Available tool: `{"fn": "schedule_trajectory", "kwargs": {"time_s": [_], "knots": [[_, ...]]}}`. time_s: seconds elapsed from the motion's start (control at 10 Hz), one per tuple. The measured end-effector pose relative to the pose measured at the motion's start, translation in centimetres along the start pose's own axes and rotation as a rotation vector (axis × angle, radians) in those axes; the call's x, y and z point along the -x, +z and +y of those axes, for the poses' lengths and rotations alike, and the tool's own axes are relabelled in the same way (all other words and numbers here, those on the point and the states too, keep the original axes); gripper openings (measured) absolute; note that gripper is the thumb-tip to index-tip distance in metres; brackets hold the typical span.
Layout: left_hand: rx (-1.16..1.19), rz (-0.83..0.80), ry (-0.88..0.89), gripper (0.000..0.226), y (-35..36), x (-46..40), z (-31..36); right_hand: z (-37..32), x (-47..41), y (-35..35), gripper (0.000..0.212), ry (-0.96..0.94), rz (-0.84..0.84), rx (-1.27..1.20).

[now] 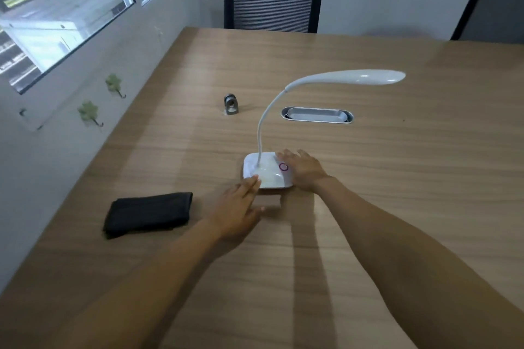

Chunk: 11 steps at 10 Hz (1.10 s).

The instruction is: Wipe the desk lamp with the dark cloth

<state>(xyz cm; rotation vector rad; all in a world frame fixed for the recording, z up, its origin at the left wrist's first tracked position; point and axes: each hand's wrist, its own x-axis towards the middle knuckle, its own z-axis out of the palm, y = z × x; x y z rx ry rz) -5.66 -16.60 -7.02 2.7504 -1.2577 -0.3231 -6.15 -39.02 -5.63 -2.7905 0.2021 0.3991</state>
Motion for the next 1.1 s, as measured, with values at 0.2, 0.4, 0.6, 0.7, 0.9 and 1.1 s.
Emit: {"fn": "schedule_trajectory", "kwargs": {"time_s": [0.2,0.4,0.6,0.7,0.9,1.1], "knots": [[0.025,0.024,-0.052,0.092,-0.8,-0.9,0.0,0.6,1.3,0.3,0.052,0.007,0.055,-0.044],[0.082,0.023,-0.181,0.085,-1.5,-4.1,-1.1,1.1,2.9,2.5,0.057,0.037,0.182,-0.114],[0.033,-0.034,-0.184,0.068,-2.9,-6.2,-2.2,-0.5,5.0,3.9,0.056,-0.007,0.318,-0.091],[0.048,-0.069,-0.180,0.066,-3.4,-6.7,-2.8,-1.6,5.7,4.5,0.059,0.002,0.358,-0.123],[0.014,-0.153,-0.161,0.065,-4.3,-7.6,-3.0,-3.0,6.1,5.1,0.055,0.043,0.426,-0.141],[0.184,-0.061,-0.203,0.061,-2.4,-7.3,-3.7,-2.5,6.2,5.8,0.047,0.143,0.476,-0.157]]}}
